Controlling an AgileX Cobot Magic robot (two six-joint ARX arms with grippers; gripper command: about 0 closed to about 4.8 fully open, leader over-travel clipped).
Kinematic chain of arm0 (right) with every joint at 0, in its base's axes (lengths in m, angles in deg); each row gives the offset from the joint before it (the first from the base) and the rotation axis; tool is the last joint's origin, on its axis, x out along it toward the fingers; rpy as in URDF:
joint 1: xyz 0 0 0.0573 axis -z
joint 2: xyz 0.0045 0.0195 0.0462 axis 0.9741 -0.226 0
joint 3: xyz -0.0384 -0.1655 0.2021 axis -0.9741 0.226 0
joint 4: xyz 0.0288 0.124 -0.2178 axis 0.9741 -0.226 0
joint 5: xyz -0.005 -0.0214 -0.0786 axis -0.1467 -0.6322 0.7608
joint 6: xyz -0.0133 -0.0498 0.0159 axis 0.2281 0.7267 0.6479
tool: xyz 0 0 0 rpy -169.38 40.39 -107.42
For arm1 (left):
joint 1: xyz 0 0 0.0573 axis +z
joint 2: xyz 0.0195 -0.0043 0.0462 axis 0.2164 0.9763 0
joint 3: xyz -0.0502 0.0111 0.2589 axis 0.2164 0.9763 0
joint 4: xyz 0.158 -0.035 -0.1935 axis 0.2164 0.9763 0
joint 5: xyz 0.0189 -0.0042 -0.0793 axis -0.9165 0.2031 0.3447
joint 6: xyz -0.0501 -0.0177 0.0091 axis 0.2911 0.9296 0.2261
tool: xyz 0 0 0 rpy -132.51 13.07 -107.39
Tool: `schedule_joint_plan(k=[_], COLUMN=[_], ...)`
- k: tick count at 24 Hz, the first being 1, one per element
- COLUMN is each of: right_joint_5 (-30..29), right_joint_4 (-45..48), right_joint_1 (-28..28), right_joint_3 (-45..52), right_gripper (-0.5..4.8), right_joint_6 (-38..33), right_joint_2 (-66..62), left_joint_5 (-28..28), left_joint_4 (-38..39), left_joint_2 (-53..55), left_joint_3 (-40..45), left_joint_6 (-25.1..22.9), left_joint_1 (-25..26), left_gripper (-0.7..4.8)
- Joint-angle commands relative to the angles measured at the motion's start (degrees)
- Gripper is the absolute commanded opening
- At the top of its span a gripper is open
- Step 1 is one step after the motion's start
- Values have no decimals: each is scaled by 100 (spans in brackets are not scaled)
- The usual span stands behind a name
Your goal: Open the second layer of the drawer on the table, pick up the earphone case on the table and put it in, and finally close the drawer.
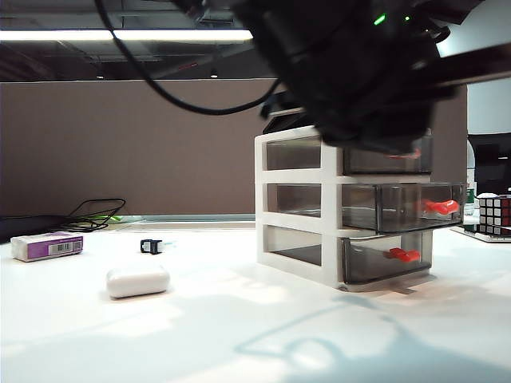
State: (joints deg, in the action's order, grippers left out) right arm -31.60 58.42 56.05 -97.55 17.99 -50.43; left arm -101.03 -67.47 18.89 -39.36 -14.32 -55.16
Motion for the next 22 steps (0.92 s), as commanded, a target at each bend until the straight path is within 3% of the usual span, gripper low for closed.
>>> schedule_joint_plan(k=[1,8,11,16,22], right_joint_5=[24,26,26,24,22], right_joint_4=[-291,-280,-264,-289,-319], right_joint_1=[-17,-17,-17,-20,-20], right_joint_3=[26,26,26,26,26], right_gripper=[-5,-5,-5,-5,-5], right_joint_6=[22,22,20,15,-2], right_joint_2=[-17,-17,-17,-17,-17], left_joint_5=[522,1241,1456,2332,2667], left_joint_4=[-66,39,101,240,363], left_joint_2=[-9,26,26,227,308], left_joint_3=[-11,-13,-13,-52,-59], left_joint_6=[-17,4,7,330,358], left_joint_1=[317,846,909,960,809], left_gripper=[-6,-6,-6,-6,-6])
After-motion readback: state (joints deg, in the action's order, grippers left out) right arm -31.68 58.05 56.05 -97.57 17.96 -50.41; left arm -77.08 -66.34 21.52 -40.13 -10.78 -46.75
